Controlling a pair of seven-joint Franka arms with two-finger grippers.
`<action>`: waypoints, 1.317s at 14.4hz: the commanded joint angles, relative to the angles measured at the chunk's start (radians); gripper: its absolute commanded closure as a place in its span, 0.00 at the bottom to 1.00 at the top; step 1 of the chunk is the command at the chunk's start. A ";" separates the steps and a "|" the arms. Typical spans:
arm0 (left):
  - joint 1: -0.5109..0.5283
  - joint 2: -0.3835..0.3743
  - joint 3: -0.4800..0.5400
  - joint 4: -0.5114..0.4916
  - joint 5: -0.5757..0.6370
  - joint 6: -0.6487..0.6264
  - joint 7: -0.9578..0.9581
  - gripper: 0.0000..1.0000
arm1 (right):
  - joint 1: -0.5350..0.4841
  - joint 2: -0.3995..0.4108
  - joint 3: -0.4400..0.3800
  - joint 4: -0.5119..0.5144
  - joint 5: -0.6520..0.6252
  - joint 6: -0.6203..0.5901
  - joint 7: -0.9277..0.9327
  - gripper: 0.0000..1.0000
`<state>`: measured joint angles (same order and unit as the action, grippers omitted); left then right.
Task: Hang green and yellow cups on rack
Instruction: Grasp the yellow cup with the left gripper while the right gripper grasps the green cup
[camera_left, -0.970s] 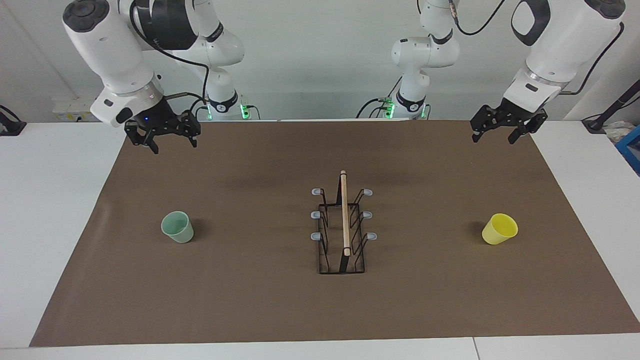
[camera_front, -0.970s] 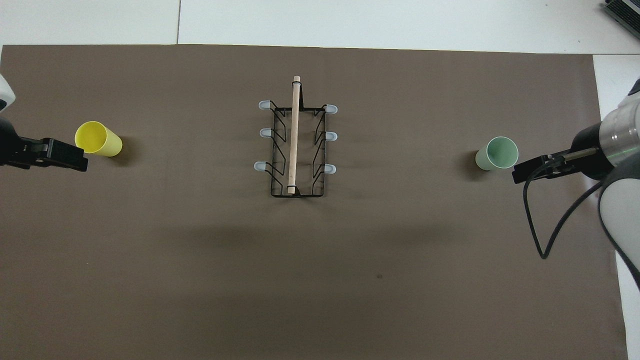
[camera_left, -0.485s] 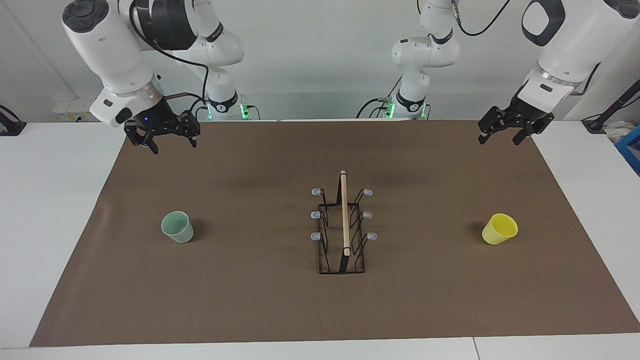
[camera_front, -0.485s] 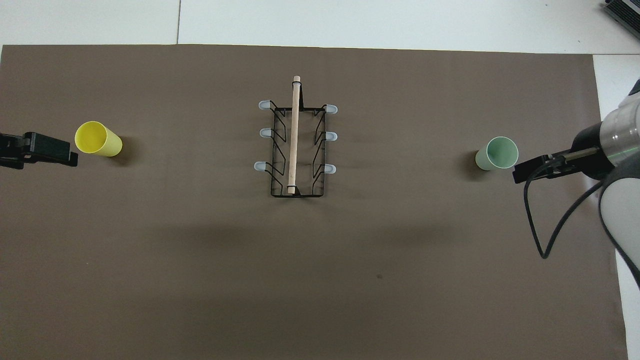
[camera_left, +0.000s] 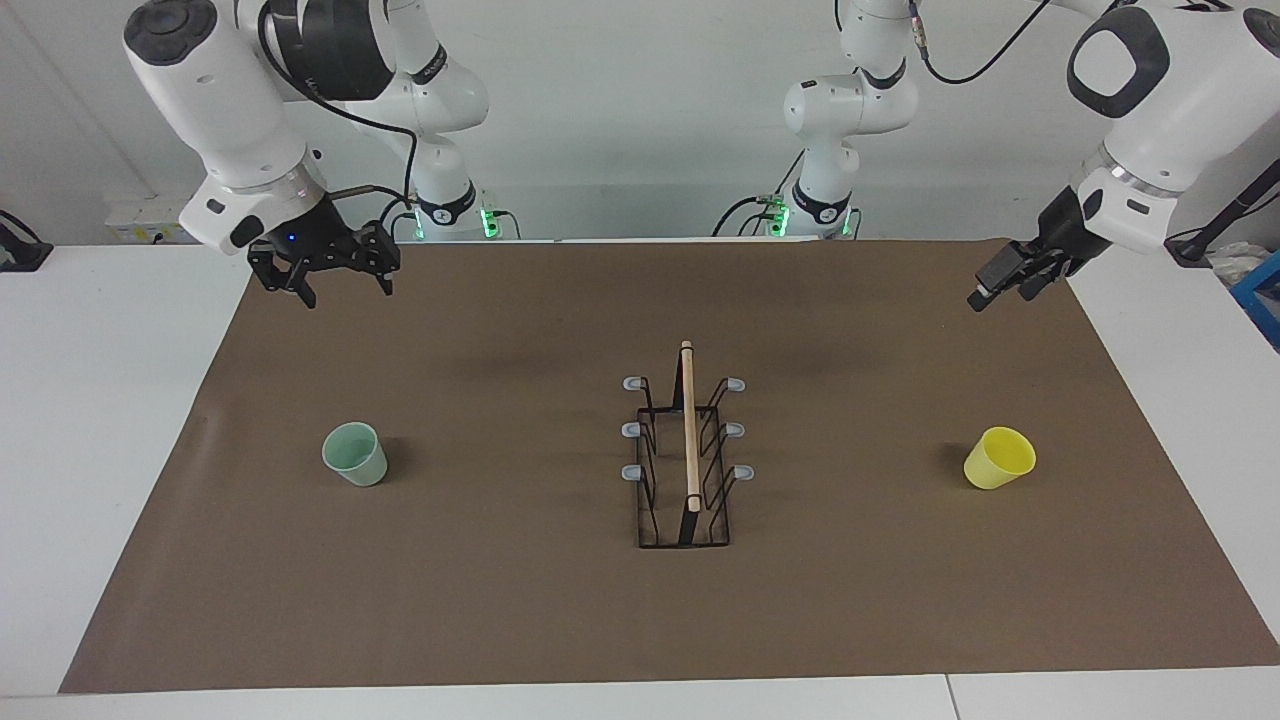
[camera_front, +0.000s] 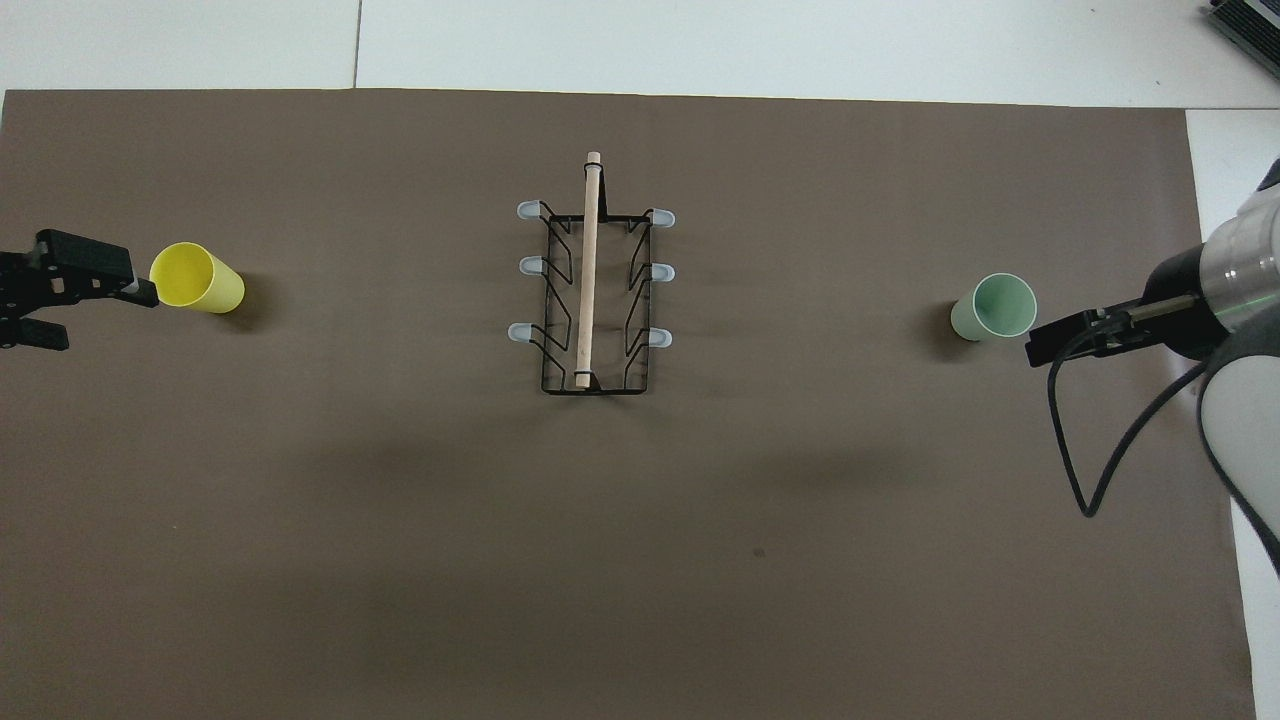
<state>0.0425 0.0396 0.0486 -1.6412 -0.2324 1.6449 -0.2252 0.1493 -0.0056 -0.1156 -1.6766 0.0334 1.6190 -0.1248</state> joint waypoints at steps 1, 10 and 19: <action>0.072 0.049 -0.006 0.000 -0.077 0.022 -0.095 0.00 | -0.014 0.009 0.010 0.015 0.003 -0.002 0.016 0.00; 0.197 0.276 0.007 0.078 -0.294 0.098 -0.564 0.00 | -0.008 0.010 0.008 0.015 -0.009 -0.001 0.013 0.00; 0.255 0.457 0.007 0.138 -0.340 0.211 -0.704 0.00 | -0.011 0.015 0.008 -0.086 -0.072 0.184 0.013 0.00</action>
<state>0.2780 0.4432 0.0599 -1.5469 -0.5405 1.8345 -0.9044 0.1492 0.0069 -0.1155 -1.6975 -0.0153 1.7226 -0.1248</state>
